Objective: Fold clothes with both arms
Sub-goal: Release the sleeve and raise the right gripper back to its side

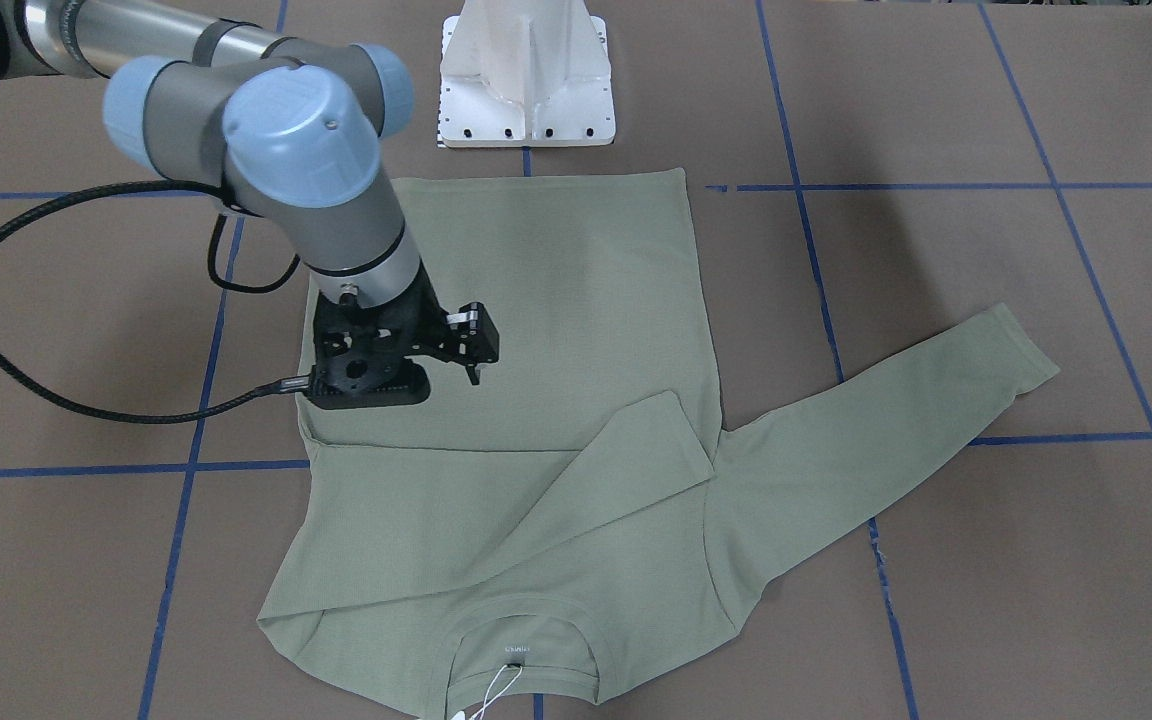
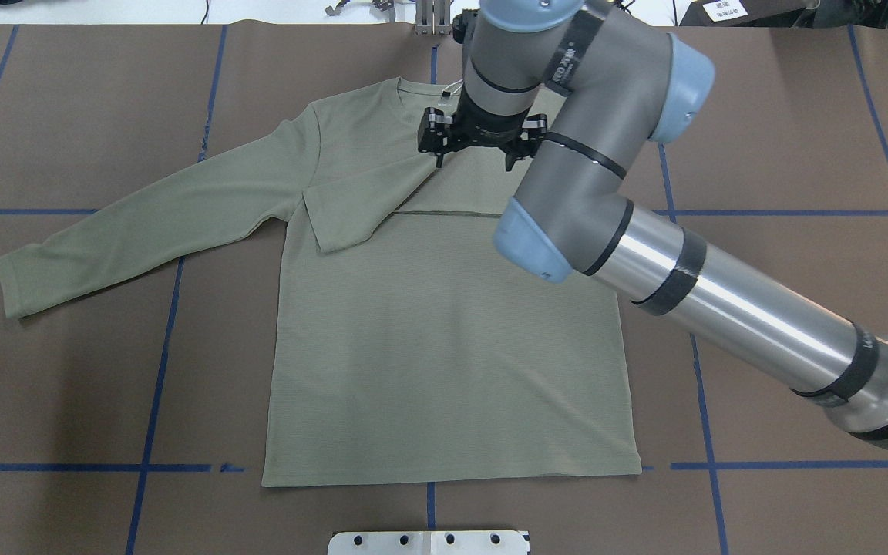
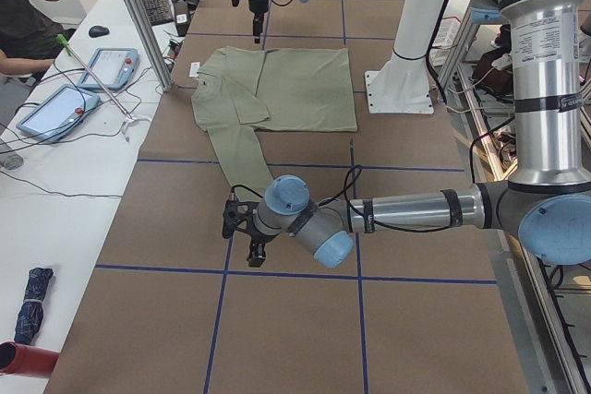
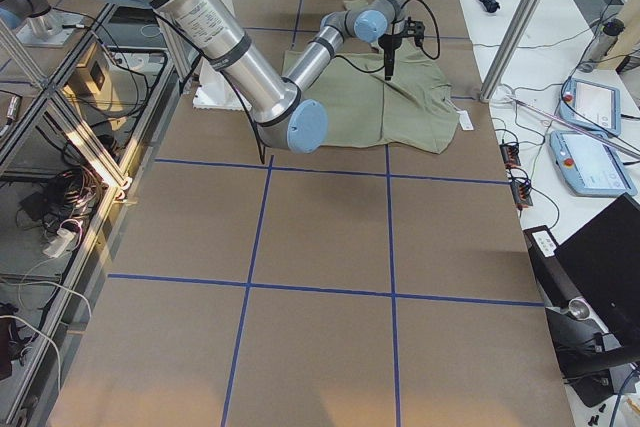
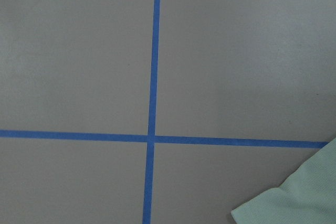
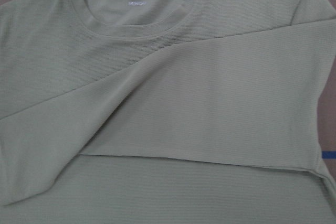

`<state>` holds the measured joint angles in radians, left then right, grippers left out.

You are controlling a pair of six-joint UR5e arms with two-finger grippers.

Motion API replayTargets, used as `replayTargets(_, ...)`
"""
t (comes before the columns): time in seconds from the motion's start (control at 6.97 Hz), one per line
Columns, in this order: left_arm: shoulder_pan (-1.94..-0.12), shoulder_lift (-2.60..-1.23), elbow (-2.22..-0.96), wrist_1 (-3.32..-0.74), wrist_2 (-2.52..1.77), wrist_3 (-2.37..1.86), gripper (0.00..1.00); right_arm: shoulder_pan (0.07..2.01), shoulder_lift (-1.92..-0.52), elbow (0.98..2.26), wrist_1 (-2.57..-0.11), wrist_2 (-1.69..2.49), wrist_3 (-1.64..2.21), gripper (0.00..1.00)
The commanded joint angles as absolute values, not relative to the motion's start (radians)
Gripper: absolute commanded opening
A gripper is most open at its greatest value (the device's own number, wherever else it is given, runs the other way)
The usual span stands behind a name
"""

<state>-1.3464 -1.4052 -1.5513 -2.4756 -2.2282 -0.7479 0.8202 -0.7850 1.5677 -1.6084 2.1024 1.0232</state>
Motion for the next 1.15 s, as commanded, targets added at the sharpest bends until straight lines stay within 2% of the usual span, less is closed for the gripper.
replayTargets(0.0,-1.171,-1.372,-1.551,-2.632,-2.090,-1.086,1.00,0.908,-0.982,1.702,-1.611,2.164,0.886,1.00)
replayTargets(0.29,-1.015,-1.371,-1.554,-2.654,-1.958,-1.251,1.00,0.948,-1.125,1.793,-1.611,2.175,0.749,1.00)
replayTargets(0.57,-0.956,-1.371,-1.551,-2.643,-1.895,-1.261,1.00,0.974,-1.205,1.815,-1.609,2.192,0.674,1.00)
replayTargets(1.0,-0.902,-1.374,-1.539,-2.623,-1.870,-1.262,1.00,0.973,-1.210,1.815,-1.611,2.192,0.673,1.00)
